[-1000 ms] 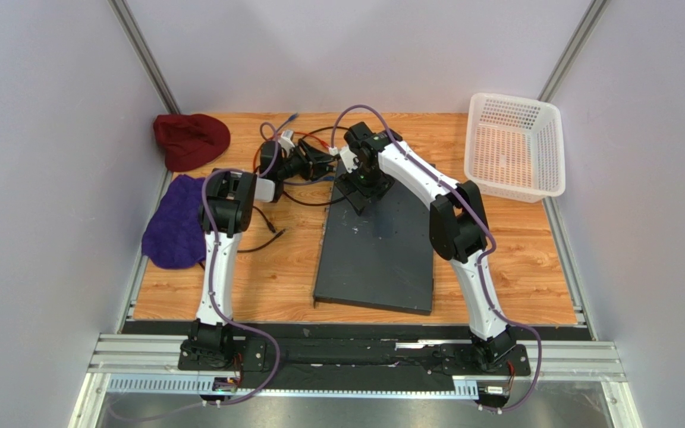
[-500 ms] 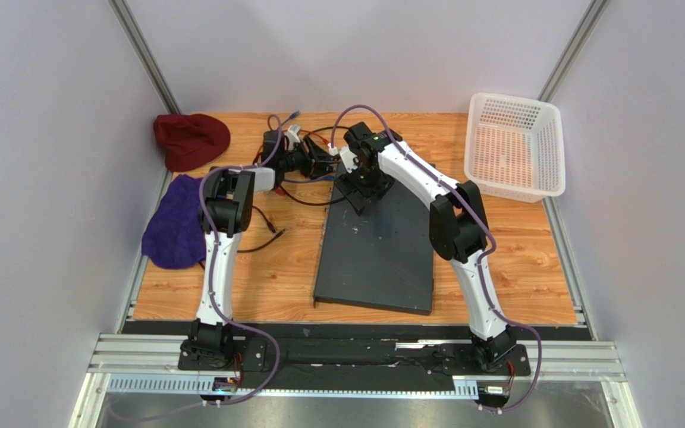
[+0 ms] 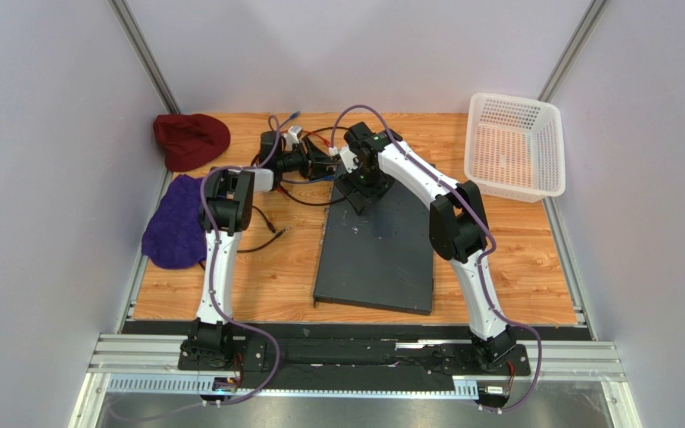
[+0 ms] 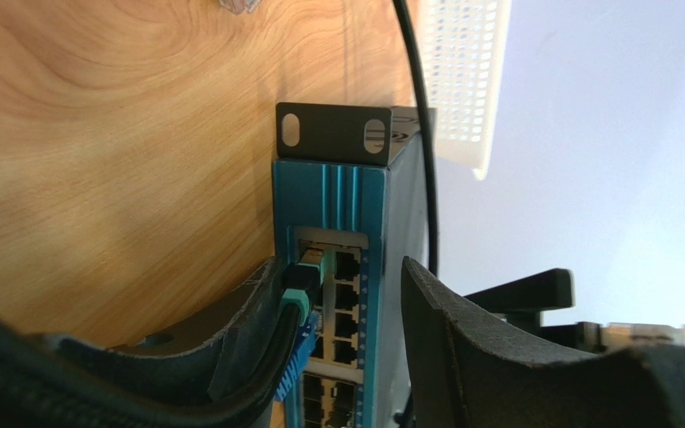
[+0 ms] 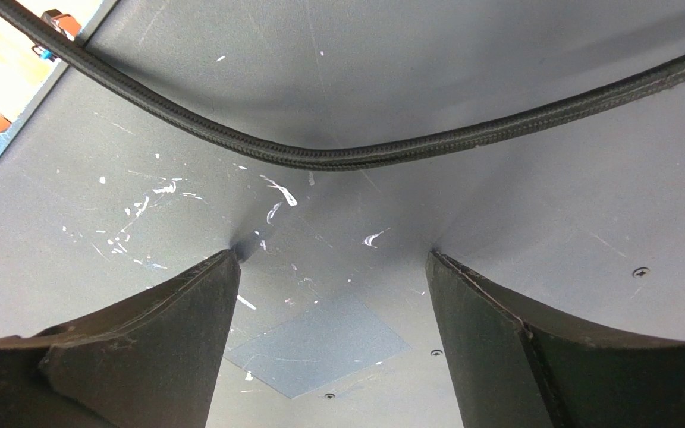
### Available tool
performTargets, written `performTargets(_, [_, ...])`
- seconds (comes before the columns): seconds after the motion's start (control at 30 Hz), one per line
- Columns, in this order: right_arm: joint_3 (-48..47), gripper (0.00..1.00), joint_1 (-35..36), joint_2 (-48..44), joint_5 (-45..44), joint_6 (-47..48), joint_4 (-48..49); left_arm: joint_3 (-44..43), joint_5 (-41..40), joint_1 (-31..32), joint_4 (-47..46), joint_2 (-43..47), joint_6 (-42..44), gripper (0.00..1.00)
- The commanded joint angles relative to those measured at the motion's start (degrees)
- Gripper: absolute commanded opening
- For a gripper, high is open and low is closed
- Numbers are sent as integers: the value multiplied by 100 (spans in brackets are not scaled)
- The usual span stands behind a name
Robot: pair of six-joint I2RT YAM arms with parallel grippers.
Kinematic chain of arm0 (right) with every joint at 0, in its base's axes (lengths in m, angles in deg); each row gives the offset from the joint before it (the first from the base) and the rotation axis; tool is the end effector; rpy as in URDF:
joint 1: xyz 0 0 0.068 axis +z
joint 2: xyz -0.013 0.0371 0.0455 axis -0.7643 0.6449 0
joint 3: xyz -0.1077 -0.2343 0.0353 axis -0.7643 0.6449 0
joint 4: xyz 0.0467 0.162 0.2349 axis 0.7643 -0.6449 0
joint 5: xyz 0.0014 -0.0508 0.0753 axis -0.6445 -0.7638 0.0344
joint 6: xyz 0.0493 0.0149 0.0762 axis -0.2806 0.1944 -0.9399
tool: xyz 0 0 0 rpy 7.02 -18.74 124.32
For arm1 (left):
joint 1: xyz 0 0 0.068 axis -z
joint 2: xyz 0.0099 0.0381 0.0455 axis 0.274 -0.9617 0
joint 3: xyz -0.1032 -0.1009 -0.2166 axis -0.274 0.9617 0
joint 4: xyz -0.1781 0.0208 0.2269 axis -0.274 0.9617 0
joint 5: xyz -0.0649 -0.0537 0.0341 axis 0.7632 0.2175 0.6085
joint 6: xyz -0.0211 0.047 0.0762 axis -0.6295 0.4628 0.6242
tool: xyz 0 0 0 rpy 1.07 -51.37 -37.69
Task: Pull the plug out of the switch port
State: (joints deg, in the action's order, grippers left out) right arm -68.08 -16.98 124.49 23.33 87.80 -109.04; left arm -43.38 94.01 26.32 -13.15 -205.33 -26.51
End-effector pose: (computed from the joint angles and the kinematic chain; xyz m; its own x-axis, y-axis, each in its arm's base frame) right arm 0.4212 0.2780 0.1475 -0.6892 -0.6886 -0.2253 -0.7089 0.7052 0.0130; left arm 0.5454 -0.1697 0.0468 -0.9311 -0.3508 -0.1003 0.0196 0.2265 -0.9738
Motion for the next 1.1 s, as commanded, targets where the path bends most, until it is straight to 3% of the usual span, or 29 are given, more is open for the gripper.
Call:
performTargets(0.0, [71, 85, 27, 278, 260, -39, 226, 189, 978, 277, -1645, -398, -1340, 56])
performTargets(0.2, [62, 85, 27, 287, 251, -48, 217, 259, 732, 286, -2587, -802, -2367, 57])
performTargets(0.4, [89, 86, 27, 295, 234, -48, 208, 347, 688, 277, -3403, -821, -2738, 53])
performTargets(0.43, [89, 86, 27, 295, 225, -48, 217, 356, 679, 277, -3493, -821, -2774, 51])
performTargets(0.57, [71, 86, 27, 322, 225, -48, 199, 295, 670, 277, -3731, -856, -2862, 26])
performTargets(0.83, [1, 86, 27, 366, 242, -56, 208, 593, 311, 294, -3002, -663, -2405, 15])
performTargets(0.9, [10, 86, 36, 366, 242, -56, 217, 707, 57, 303, -3655, -636, -2561, 9])
performTargets(0.93, [-8, 86, 45, 366, 251, -48, 217, 734, -41, 312, -4078, -671, -2746, 0])
performTargets(1.0, [-43, 86, 45, 383, 251, -56, 226, 629, -69, 338, -4425, -707, -2888, 0])
performTargets(1.03, [-52, 86, 45, 383, 251, -48, 217, 559, 97, 347, -4347, -707, -2862, 0])
performTargets(1.07, [-60, 86, 45, 375, 251, -56, 217, 532, 168, 347, -3598, -541, -2444, 0])
